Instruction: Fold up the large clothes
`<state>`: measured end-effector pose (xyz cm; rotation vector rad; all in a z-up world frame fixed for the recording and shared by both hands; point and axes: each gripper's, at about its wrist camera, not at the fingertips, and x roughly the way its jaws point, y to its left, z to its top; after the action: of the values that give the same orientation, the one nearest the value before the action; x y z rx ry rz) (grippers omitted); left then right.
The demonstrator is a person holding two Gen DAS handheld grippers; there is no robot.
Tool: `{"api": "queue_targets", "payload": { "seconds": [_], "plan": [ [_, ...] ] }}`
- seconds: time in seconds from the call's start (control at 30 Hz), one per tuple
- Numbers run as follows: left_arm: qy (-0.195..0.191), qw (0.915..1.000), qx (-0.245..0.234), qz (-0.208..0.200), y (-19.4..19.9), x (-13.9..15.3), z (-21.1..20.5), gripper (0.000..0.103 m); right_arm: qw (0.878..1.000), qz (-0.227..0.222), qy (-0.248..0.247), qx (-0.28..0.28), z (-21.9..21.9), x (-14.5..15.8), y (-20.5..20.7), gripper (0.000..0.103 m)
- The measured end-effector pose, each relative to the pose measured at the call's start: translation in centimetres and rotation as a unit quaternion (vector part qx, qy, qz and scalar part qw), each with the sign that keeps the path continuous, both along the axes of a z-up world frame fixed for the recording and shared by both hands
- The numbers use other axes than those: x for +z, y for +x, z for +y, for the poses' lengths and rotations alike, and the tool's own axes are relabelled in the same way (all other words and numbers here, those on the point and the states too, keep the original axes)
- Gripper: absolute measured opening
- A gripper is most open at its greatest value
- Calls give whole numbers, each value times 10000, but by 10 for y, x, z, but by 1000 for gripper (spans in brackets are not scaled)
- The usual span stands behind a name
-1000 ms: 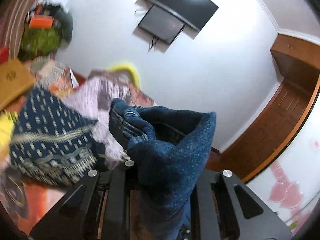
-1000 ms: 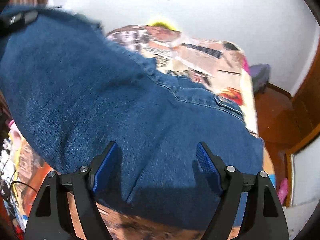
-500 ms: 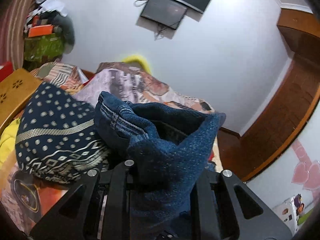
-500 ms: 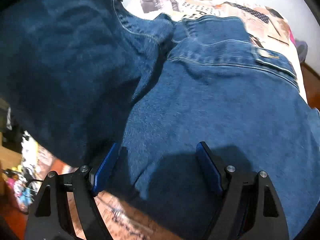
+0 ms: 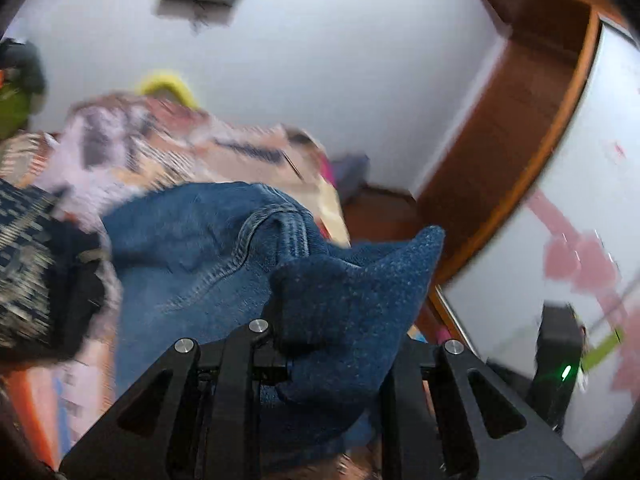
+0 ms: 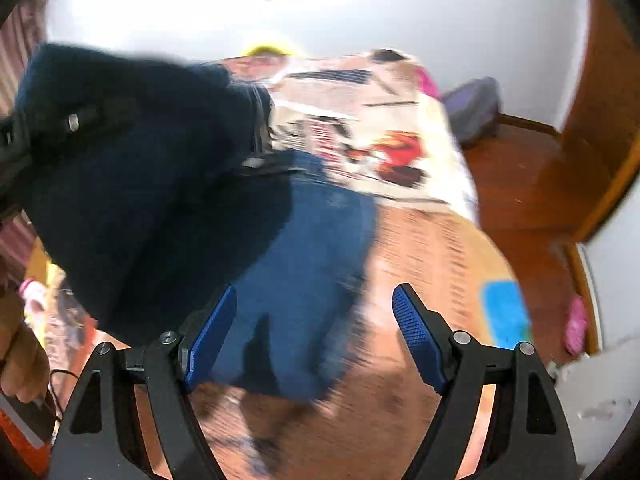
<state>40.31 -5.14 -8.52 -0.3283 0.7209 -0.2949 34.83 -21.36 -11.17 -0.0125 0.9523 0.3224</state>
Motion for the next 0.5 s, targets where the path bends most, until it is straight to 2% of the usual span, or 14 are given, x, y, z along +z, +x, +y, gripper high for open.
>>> {"api": "queue_targets", "payload": {
  "seconds": [0.1, 0.23, 0.4, 0.5],
  "plan": [
    [246, 9981, -435, 373, 1, -29, -32, 15, 9996, 109, -139, -200, -25, -8, -6, 77],
    [732, 9900, -831, 871, -1, -64, -56, 15, 9989, 251, -268, -304, -42, -18, -16, 77],
    [1297, 9844, -967, 687, -16, -68, -60, 20, 9990, 234, -266, -263, -53, -17, -31, 77],
    [1396, 9814, -1077, 758, -20, -68, -56, 36, 9993, 146, -269, -203, -51, -10, -35, 77]
  ]
}}
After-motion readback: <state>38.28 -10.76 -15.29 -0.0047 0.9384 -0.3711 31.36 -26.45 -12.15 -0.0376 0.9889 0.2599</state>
